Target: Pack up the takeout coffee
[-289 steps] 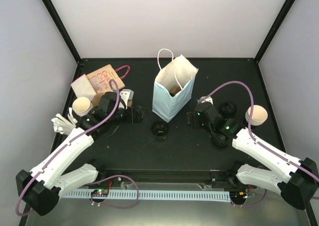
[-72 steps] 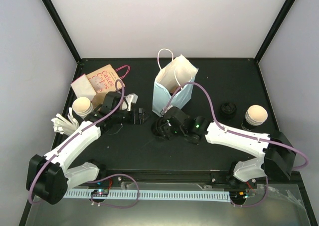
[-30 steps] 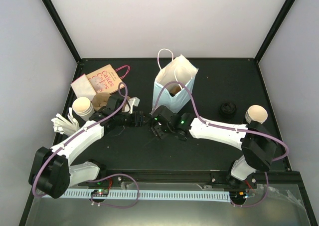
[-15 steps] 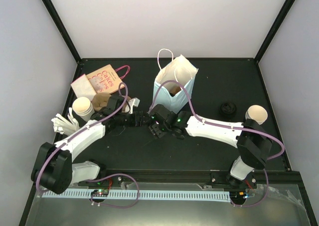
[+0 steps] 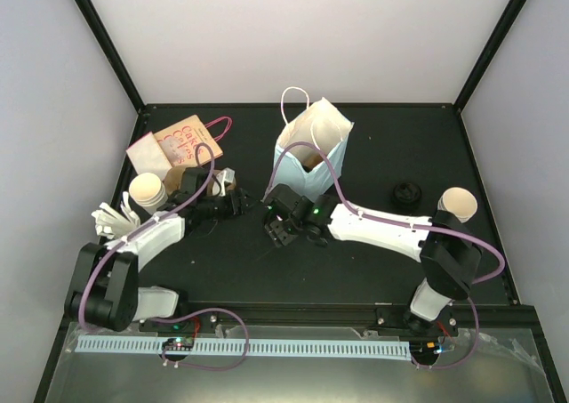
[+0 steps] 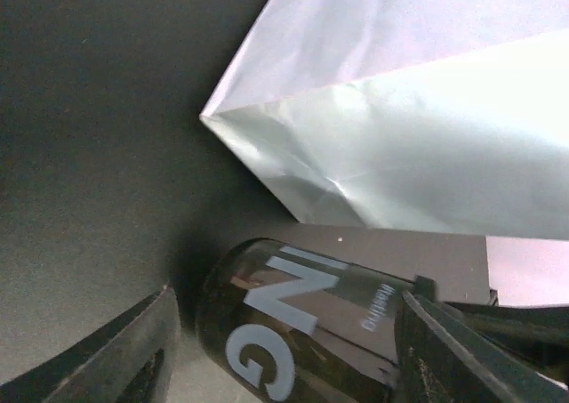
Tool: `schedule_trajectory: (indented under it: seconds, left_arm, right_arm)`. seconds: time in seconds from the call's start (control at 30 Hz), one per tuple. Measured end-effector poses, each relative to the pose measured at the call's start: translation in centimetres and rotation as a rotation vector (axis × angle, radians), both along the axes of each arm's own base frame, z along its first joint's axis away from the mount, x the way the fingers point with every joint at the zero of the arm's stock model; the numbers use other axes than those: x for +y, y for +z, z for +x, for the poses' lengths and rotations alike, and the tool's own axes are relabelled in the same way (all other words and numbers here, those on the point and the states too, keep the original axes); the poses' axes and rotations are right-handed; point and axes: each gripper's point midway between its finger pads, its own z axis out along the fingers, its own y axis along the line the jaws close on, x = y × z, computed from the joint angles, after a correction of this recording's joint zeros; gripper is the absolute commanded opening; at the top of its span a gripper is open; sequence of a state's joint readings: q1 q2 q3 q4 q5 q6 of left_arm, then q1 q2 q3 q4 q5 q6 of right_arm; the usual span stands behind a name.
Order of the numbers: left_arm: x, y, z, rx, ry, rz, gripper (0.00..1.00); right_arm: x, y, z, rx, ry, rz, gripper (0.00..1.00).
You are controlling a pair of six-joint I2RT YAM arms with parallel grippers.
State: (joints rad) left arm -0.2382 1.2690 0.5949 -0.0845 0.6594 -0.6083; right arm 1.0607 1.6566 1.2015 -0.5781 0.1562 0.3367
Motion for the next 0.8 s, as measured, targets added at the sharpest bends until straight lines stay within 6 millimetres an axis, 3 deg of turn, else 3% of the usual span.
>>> schedule_trajectory:
  seconds: [0.27,0.8]
  left_arm:
    - [0.0,-4.1,0.3,0.11,0.015,0.013,0.56]
    - [-0.5,-7.1,0.1,0.184,-0.018,0.009,0.5]
  right_arm:
    - [0.4,0.0,0.2,0.0,0.012,-0.016,0.75]
    - [1.1,0.4,0.7,0.013,0.016,-0.055,0.75]
